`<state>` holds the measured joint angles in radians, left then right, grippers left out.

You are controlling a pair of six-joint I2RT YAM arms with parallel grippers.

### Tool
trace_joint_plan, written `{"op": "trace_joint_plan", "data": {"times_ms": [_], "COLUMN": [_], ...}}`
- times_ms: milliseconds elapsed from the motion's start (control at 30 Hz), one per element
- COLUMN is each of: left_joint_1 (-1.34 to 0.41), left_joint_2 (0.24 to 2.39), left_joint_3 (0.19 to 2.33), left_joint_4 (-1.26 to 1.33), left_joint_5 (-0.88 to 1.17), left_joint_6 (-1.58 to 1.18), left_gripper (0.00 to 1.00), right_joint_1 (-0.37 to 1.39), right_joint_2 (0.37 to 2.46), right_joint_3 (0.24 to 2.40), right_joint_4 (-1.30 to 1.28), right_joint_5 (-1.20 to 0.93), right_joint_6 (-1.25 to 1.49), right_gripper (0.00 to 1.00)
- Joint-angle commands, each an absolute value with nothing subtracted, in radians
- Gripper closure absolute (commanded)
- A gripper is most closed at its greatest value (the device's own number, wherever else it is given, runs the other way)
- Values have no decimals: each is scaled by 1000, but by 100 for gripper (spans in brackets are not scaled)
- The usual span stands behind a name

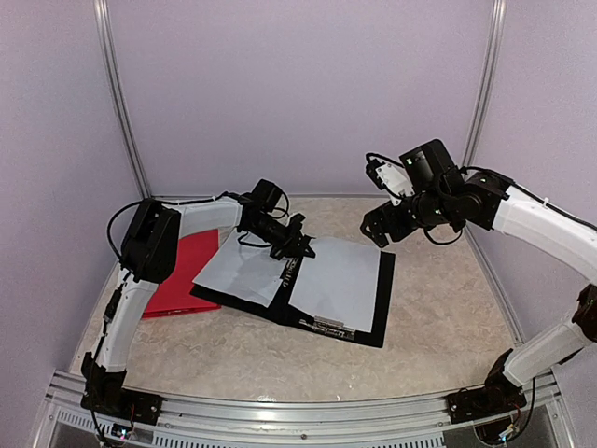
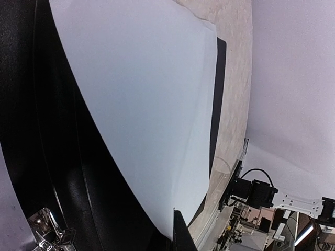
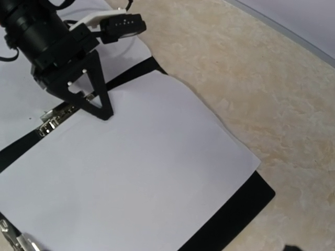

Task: Put the files into the folder
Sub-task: Place the file on the spring clip of the folder.

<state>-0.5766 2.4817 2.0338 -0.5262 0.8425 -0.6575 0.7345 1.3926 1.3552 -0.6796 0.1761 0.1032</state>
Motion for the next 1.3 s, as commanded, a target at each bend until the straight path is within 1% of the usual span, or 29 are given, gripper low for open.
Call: {"op": "trace_joint_plan", "data": {"times_ms": [0,767,867,1033,1133,1267], "left_joint_1": [-580,-595,-595,-594,-592,-592], "left_joint_2": [2471,2485,2487,2478,2475,2472], "left_joint_3": [2002,2003,2010,2014,2017,2044], "left_joint_4": [-514,-523,-530,-552,-561,-595], "left_joint_5": [876,844,833,806,796,769], "left_joint_6": [-680,-616,-612,-596,-591,-572], "left_gripper": [100,100,94,81,77,67], "right_joint_1": [724,724,724,724,724,724], "right_joint_2": [1407,1437,1439,1439,1439,1440], "right_joint_3": [1343,1336,1336,1330,1329,1327], "right_joint_4": [-669,-670,-670,-669,-668,-664], "right_joint_5": [175,170,169,166,162,154], "right_joint_6": [113,109,109,113,112,116], "right_gripper": [7,7,7,7,7,7]}}
